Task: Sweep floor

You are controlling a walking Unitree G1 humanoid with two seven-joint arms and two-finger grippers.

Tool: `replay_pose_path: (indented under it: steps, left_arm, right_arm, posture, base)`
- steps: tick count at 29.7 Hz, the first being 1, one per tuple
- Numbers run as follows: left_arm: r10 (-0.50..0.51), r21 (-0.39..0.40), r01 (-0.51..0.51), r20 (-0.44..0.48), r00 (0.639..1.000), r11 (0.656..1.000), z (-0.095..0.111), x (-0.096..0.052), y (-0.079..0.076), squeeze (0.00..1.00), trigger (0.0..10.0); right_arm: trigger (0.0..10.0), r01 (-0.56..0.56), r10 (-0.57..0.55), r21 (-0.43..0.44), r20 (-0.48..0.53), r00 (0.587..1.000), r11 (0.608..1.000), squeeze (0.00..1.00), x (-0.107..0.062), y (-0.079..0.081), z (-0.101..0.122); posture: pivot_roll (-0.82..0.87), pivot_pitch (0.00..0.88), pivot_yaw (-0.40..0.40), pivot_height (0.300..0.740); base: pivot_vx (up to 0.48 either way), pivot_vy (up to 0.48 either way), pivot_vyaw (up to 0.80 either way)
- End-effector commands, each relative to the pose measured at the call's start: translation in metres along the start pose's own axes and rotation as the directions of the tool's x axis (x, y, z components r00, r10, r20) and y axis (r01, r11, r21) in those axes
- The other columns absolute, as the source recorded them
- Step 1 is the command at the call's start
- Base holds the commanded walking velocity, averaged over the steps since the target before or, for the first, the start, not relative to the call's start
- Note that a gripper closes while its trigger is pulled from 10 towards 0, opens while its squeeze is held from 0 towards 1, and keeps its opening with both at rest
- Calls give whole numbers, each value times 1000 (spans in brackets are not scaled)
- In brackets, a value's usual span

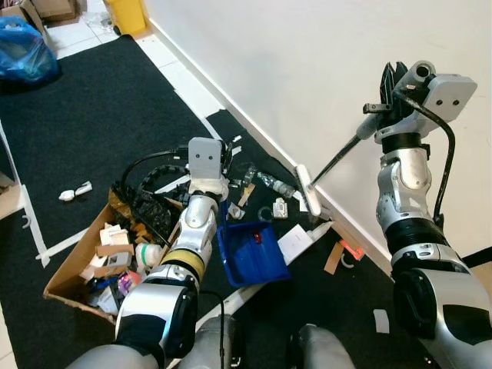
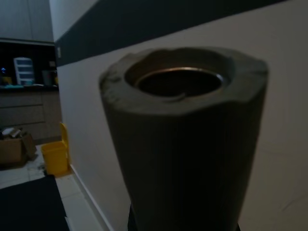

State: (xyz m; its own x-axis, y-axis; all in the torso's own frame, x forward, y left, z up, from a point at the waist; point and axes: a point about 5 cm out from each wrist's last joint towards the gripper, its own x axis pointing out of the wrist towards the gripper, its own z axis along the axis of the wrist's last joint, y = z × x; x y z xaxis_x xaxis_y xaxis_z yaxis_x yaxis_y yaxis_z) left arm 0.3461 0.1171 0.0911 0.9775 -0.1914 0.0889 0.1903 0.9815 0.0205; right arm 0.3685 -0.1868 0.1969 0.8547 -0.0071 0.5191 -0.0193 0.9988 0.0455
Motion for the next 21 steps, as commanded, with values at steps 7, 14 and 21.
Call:
replay_pose_path:
  steps: [7, 14, 21]
  left_arm:
    - [-27, 14, 27, 33, 999, 1000, 5, 1, -4, 0, 10000]
    - [-41, 22, 41, 27, 999, 999, 3, 0, -5, 0, 10000]
    - [-43, 20, 42, 26, 999, 999, 3, 0, -4, 0, 10000]
  right_arm:
    - [10000, 2, -1, -23, 27, 1000, 1000, 0, 2, -3, 5]
    - [10000, 2, -2, -18, 22, 1000, 1000, 0, 2, -1, 4]
    - [10000, 4, -4, -17, 15, 1000, 1000, 0, 0, -2, 2]
  posture:
    - [108, 58, -38, 740]
    - [108, 53, -34, 740]
    - [108, 53, -34, 740]
  base:
    - [385, 0, 0]
    - [399, 0, 0]
    - [418, 0, 0]
